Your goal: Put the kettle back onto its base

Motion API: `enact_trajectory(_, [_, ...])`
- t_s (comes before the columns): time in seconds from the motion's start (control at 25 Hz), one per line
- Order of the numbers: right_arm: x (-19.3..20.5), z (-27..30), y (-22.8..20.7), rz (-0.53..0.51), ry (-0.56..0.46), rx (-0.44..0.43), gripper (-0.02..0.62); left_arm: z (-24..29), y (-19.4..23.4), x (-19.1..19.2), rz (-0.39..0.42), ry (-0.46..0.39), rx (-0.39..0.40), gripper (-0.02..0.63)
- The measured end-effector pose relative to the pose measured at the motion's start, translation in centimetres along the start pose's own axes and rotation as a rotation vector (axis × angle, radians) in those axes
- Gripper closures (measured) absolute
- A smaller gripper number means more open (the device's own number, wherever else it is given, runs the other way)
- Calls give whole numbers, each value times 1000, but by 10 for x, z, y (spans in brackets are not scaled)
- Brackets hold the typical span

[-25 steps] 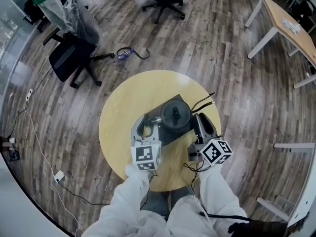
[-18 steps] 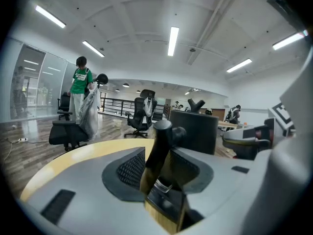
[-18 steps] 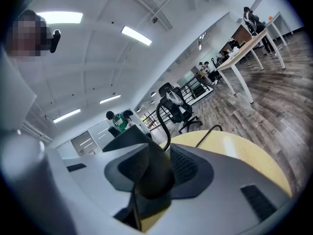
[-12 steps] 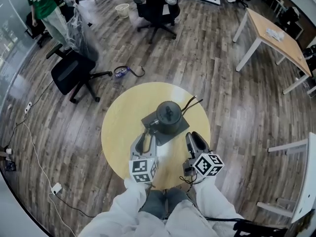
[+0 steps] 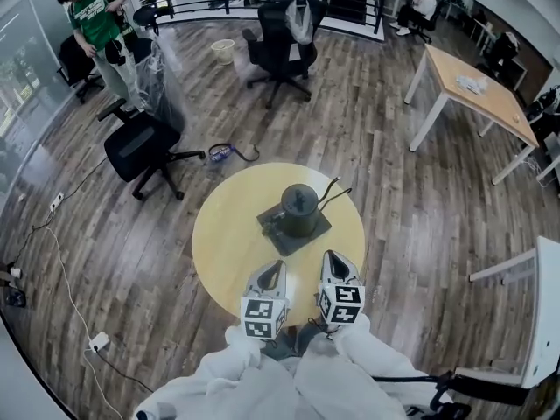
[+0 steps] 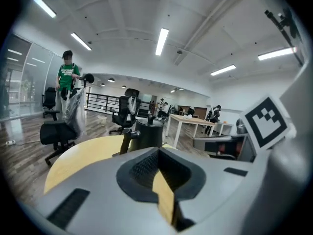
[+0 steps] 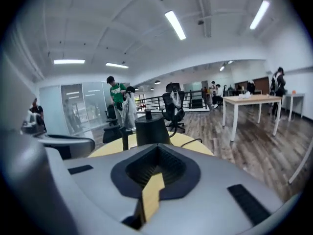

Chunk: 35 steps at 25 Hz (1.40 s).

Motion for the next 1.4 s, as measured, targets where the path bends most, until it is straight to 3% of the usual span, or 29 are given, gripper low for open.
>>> enact_trajectory(0.28, [2,-9,20,19,-13,2,583,-12,-7,-3,12,1,19,606])
enact_trajectory(0.72, [12,-30,21,48,-21,3,583,-23,-1,3,-54,0,21,607])
enact_trajectory(1.0, [26,-93,26,40,-67,-53,583,-67,-39,21,-35,-34,-6,607])
enact_trajectory(1.4, [64,-196,41,61,-56,-132,583,-158,-110,56,-26,-66,-58,607])
Point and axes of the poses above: the fingertips, and each gripper's own axes: z forward along the fingers, y to its left, x out of its underside, the point moved 7 cm from there along -z, backward along the fingers, and after that the axes turned 3 degrees about -z, right-handed, at the moved point
